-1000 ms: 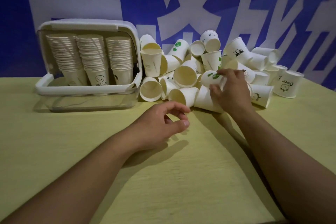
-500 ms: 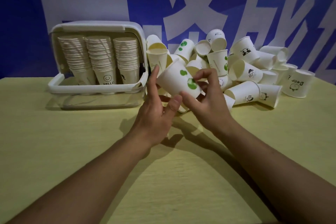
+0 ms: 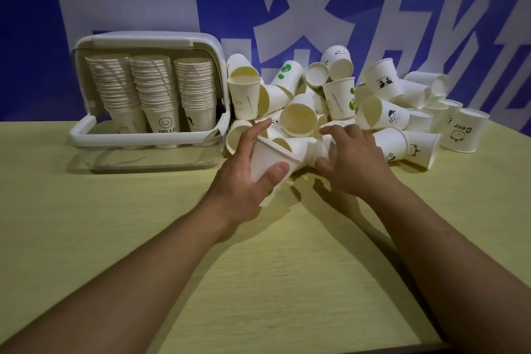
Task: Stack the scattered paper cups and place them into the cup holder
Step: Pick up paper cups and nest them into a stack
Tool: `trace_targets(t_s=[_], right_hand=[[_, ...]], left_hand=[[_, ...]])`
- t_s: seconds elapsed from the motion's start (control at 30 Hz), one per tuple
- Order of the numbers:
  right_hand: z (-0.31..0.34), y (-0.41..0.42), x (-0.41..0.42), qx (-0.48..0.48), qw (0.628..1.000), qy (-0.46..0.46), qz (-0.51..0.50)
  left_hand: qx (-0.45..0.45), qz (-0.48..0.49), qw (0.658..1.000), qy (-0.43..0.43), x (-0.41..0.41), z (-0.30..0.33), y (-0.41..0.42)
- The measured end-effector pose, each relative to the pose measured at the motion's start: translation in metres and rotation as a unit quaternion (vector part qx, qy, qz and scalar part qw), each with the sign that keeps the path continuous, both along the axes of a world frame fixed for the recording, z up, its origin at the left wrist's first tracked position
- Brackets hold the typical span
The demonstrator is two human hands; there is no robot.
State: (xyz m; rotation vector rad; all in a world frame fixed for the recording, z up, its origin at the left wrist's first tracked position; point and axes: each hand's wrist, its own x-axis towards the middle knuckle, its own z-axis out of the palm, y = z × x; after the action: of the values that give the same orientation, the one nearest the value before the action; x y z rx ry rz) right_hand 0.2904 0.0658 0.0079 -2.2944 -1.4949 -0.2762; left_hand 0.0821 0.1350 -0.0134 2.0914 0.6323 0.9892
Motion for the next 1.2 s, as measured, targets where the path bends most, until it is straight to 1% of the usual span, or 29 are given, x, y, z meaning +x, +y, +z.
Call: trace_targets(t_s=[0.07, 0.2, 0.3, 0.4, 0.47, 0.57, 0.63, 0.83, 0.9, 0.97, 1.07, 1.13, 1.2], right_hand=[[0.0, -0.001, 0.004, -0.032, 0.999, 0.001, -0.014], [0.002, -0.004, 0.004, -0.026, 0.999, 0.041, -0.02], [0.007, -0.006, 0.004, 0.019, 0.997, 0.071, -0.019], [0.015, -0.009, 0.002, 0.109, 0.99, 0.092, -0.008], [0.019, -0.01, -0.004, 0.187, 0.975, 0.119, 0.025], [0.019, -0.01, -0.017, 0.282, 0.927, 0.227, 0.1], [0.017, -0.01, -0.029, 0.294, 0.901, 0.286, 0.143], [0.005, -0.005, -0.048, 0.271, 0.866, 0.352, 0.231], [0.003, -0.004, -0.049, 0.253, 0.87, 0.343, 0.248], [0.001, -0.004, -0.049, 0.242, 0.882, 0.316, 0.253], [-0.003, 0.0, -0.043, 0.245, 0.903, 0.27, 0.227], [-0.004, 0.003, -0.036, 0.221, 0.933, 0.209, 0.191], [-0.004, 0.005, -0.029, 0.161, 0.967, 0.134, 0.147]], left_hand=[[-0.008, -0.009, 1.0, 0.006, -0.001, 0.0, 0.0], [-0.025, -0.03, 0.999, 0.026, -0.002, -0.002, 0.001], [-0.036, -0.063, 0.997, 0.04, -0.002, -0.002, -0.001], [-0.035, -0.075, 0.995, 0.057, -0.002, -0.003, -0.002], [-0.034, -0.082, 0.994, 0.064, -0.001, -0.003, -0.001], [-0.042, -0.088, 0.994, 0.058, 0.0, -0.004, -0.001], [-0.047, -0.09, 0.994, 0.049, 0.001, -0.005, -0.001], [-0.041, -0.036, 0.998, 0.013, 0.004, -0.008, 0.005], [-0.043, -0.01, 0.999, -0.031, 0.004, -0.007, 0.009], [-0.047, 0.01, 0.996, -0.078, 0.002, -0.006, 0.012], [-0.037, 0.034, 0.995, -0.084, 0.0, -0.004, 0.014], [-0.036, 0.047, 0.995, -0.083, -0.001, -0.002, 0.014], [-0.038, 0.057, 0.994, -0.08, -0.001, 0.0, 0.014]])
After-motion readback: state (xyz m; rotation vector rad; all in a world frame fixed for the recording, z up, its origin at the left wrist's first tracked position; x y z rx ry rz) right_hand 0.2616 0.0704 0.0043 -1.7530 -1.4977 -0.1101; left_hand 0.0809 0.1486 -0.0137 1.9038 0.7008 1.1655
